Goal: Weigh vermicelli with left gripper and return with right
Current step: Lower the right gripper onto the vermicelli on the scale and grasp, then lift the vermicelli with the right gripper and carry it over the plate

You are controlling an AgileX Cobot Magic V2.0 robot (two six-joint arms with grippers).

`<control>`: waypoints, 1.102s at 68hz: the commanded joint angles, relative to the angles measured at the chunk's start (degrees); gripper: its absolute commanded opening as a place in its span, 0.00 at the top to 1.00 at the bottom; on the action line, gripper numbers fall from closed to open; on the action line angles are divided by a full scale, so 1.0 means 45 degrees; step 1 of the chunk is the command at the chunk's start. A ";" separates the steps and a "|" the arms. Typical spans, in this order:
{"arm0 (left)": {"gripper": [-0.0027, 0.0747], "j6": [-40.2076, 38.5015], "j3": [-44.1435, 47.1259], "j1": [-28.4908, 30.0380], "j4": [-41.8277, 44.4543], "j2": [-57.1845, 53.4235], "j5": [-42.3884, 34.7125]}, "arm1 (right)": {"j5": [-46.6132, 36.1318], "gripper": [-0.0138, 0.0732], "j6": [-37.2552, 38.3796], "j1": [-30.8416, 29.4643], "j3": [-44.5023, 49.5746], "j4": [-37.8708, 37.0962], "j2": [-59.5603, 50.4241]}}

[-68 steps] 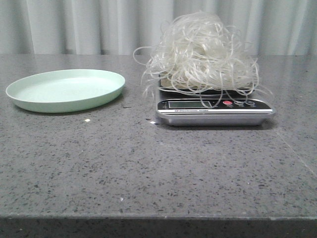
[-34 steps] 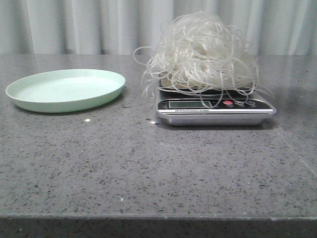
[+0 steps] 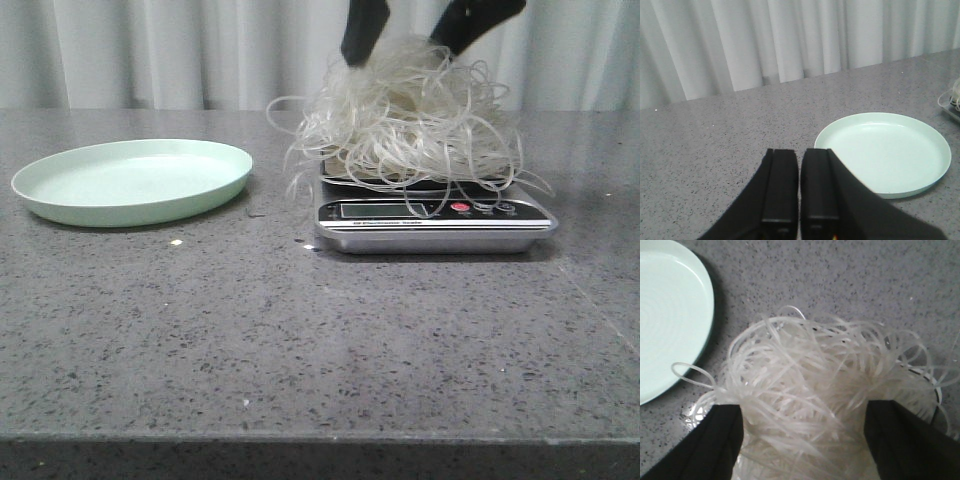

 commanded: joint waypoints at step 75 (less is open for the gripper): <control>0.79 -0.0167 -0.0339 0.0030 -0.0167 0.0057 -0.1059 | 0.1067 0.67 -0.0062 -0.0004 -0.1149 -0.0016 -0.0144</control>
